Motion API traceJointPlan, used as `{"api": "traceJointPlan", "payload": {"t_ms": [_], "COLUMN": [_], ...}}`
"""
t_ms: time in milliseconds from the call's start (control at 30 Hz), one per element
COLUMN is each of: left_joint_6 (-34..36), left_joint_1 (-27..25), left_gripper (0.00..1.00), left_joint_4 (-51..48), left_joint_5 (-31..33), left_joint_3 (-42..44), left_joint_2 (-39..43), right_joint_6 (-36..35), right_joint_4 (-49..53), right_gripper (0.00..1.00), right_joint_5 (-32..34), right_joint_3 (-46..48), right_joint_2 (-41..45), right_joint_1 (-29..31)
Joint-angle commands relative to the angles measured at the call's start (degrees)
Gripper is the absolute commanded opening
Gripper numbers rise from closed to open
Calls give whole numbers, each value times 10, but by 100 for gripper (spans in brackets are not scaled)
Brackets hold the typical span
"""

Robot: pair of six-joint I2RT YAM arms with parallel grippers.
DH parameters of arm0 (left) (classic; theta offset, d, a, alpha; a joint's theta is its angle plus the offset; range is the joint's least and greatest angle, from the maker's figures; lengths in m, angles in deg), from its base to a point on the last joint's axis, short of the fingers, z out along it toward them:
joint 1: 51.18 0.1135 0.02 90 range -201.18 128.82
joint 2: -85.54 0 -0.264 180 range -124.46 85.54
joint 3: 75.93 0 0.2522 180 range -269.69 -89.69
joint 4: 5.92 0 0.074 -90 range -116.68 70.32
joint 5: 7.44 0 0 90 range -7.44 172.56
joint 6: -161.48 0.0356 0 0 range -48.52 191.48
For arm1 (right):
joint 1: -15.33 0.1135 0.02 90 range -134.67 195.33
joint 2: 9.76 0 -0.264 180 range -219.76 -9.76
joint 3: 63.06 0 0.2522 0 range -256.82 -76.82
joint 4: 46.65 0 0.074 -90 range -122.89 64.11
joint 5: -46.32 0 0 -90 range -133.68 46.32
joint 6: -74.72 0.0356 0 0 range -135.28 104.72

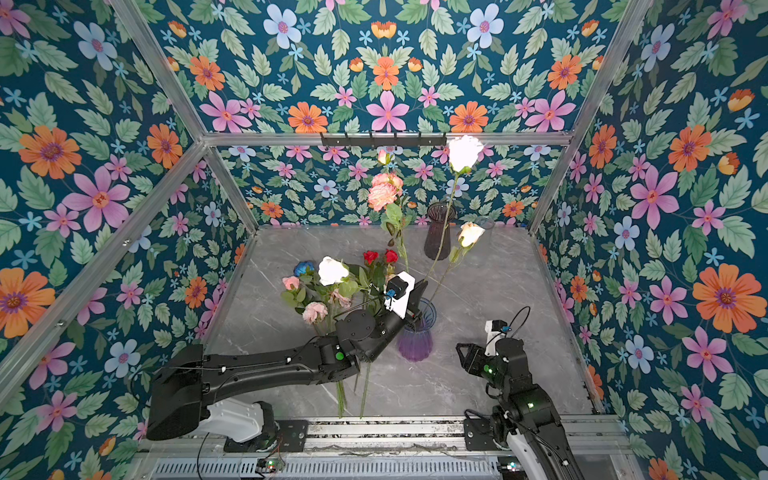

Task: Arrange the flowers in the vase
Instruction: 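Carry the white rose with the left gripper over the purple vase, then lower the white rose stem into the purple vase and open the left gripper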

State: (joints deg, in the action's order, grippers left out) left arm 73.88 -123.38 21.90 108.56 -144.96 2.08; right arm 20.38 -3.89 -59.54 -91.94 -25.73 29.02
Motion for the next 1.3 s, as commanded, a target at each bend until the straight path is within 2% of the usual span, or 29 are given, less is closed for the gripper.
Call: {"api": "traceJointPlan", "payload": {"t_ms": [0,233,400,500,633,700,900,1100,1167,1267], "left_joint_6": [-28,-90,-109,-111,-110,-111,-132,-150,-141,-97], "left_joint_1": [1,1,1,1,1,0,0,-4,-13,-55], "left_gripper": [0,0,19,26,42,46,47,52,52,57], "left_joint_4": [27,-7,-20,-26,-37,-43,-70,-123,-135,-129], "left_joint_5": [27,93,82,72,65,63,44,-38,-57,-46], "left_joint_3": [2,6,8,7,6,5,-1,-18,-16,9], "left_joint_2": [-6,-23,-31,-32,-28,-24,-5,8,9,16], "right_joint_6": [-2,-2,-2,-2,-2,-2,-2,-2,-2,-2], "right_joint_4": [-10,-10,-10,-10,-10,-10,-10,-11,-10,-11], "right_gripper": [48,49,48,49,48,48,49,48,48,48], "right_joint_5": [5,6,5,5,5,5,5,6,5,5], "right_joint_3": [2,2,2,2,2,2,2,2,2,2], "right_joint_2": [1,1,1,1,1,1,0,-1,-1,-2], "right_joint_1": [1,0,0,1,1,0,0,0,0,1]}}
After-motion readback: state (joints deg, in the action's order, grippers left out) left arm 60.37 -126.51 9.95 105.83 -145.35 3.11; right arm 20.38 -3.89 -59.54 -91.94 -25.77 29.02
